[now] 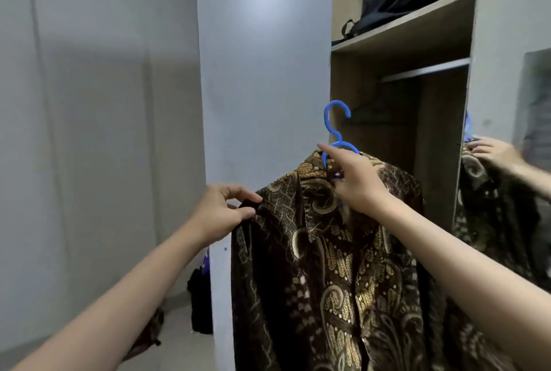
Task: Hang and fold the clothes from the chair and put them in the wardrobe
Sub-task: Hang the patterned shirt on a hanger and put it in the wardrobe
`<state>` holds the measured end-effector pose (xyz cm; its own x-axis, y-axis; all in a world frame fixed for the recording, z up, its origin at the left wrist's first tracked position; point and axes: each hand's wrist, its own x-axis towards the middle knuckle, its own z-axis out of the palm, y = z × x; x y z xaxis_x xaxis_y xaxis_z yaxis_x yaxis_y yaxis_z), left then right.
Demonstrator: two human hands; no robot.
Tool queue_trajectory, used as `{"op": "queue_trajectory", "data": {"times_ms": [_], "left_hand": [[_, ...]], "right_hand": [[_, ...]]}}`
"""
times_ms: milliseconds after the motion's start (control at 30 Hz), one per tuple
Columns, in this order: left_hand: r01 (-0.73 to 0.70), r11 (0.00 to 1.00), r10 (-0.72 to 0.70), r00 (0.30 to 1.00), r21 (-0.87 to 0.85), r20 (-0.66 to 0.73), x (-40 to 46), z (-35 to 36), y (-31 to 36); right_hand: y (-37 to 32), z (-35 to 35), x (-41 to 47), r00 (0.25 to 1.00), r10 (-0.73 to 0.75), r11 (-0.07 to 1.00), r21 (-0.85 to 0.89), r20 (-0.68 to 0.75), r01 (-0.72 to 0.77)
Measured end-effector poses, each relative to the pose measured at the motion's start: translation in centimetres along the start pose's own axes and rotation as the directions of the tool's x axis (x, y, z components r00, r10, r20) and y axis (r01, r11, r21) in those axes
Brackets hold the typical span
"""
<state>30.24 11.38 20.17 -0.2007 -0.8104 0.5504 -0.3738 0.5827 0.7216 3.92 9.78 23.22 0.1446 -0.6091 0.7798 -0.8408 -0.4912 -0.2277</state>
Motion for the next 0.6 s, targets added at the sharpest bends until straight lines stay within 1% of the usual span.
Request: {"op": "queue_trajectory", "data": {"times_ms": [67,167,233,333,400,467,533,600], "left_hand": [[0.006,1.000,-0.006,1.000,-0.003,0.005,1.2,1.2,-1.2],[0.005,1.000,-0.004,0.999,-0.010,0.032,3.6,2.4,-2.7],[-0.019,0.999,0.021,0.997,-0.033,0.071,5.3,3.0,-3.4],[-0.038,0.998,0.046,0.990,-0.058,0.132,8.1,3.2,-4.2],[-0.046,0.996,0.057,0.986,-0.073,0.158,10.2,3.0,-4.9],[-0.067,0.992,0.084,0.983,-0.108,0.164,12.4,2.9,-5.7],[-0.090,0.986,0.114,0.977,-0.139,0.181,14.3,3.0,-6.4],[-0.115,0.982,0.145,0.969,-0.153,0.200,16.2,3.4,-7.0]], "right_hand": [[1.0,0.0,0.7,0.993,0.114,0.990,0.083,0.038,-0.117],[2.6,0.1,2.0,0.974,0.214,0.934,0.275,0.080,-0.228],[3.6,0.4,3.2,0.964,0.259,0.904,0.338,0.057,-0.263],[4.7,1.3,5.4,0.943,0.333,0.849,0.441,-0.015,-0.293],[5.3,1.9,6.8,0.935,0.355,0.814,0.501,-0.025,-0.296],[6.0,2.5,8.0,0.945,0.327,0.834,0.479,-0.030,-0.273],[6.9,3.0,8.8,0.954,0.297,0.879,0.402,-0.039,-0.257],[7.8,3.8,9.4,0.949,0.306,0.913,0.305,-0.072,-0.272]]}}
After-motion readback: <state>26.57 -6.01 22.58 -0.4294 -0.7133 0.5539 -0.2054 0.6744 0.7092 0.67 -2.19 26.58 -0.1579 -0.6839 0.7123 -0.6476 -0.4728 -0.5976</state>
